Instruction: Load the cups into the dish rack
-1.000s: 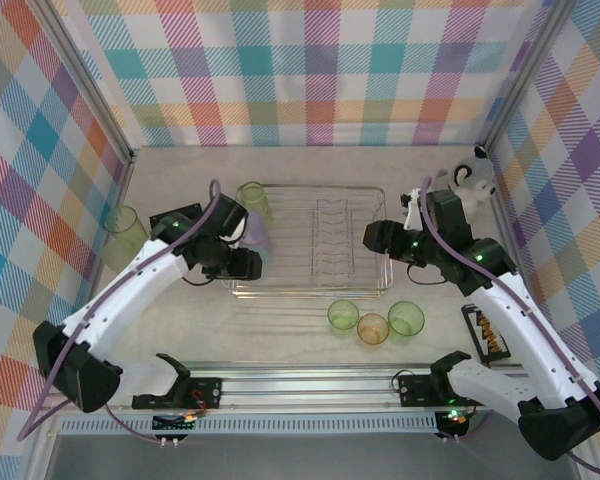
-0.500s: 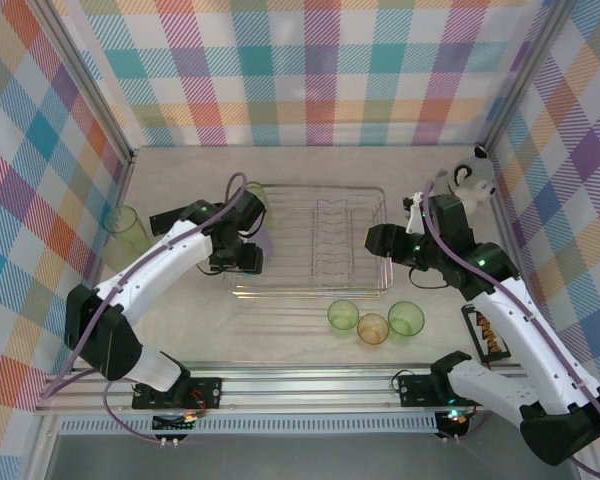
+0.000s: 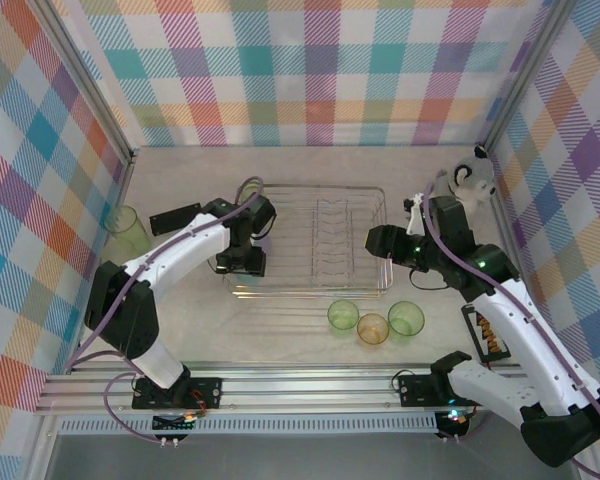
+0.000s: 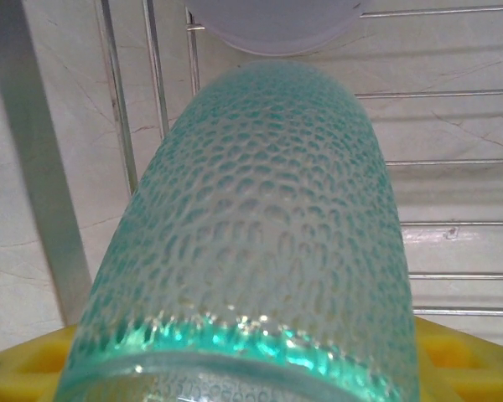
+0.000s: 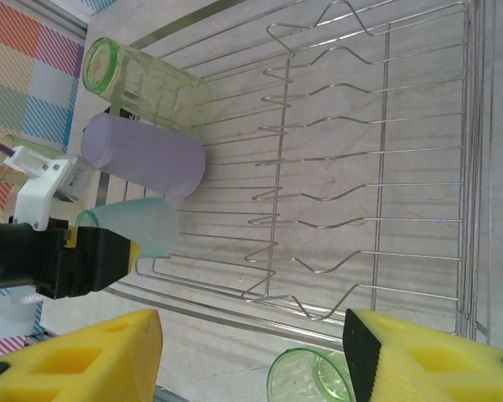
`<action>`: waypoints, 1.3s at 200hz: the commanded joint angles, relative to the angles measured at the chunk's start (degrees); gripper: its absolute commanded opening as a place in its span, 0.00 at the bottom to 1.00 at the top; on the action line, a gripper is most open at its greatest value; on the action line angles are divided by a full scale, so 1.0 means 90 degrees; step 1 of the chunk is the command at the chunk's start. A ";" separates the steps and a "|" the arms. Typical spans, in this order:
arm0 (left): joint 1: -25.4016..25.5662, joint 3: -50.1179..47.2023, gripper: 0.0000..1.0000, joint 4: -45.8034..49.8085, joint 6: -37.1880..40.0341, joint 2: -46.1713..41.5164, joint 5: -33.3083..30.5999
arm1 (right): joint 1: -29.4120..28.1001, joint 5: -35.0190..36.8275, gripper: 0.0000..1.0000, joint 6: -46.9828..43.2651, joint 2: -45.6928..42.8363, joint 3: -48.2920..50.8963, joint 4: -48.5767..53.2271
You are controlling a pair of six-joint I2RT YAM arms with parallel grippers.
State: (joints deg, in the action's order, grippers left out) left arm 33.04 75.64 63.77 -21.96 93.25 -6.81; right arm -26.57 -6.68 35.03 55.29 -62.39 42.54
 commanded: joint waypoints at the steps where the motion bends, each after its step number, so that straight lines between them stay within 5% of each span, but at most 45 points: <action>1: 0.0061 0.0010 0.46 -0.0080 -0.0134 0.0140 -0.0179 | 0.0043 0.0078 0.62 -0.0137 -0.0117 0.0057 0.0019; 75: 0.0060 -0.0067 0.68 -0.0210 -0.0280 0.0245 -0.0391 | 0.0052 0.0195 0.65 -0.0122 -0.0196 0.0070 0.0009; 148: 0.0060 0.0111 0.73 -0.0267 -0.0277 0.0738 -0.0328 | 0.0073 0.0222 0.66 -0.0260 -0.0088 -0.0128 0.0154; 211: 0.0060 0.0160 1.00 -0.0298 -0.0251 0.0427 -0.0534 | 0.0159 0.0320 0.70 -0.0169 0.0004 -0.0046 0.0043; 260: 0.0060 0.0127 1.00 -0.0313 -0.0270 -0.0192 -0.0800 | 0.0247 0.0210 0.70 -0.0305 0.0185 -0.0032 -0.0155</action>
State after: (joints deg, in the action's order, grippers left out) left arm 33.36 76.36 59.70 -24.21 96.03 -11.20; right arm -24.88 -4.51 33.63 56.45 -61.93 42.65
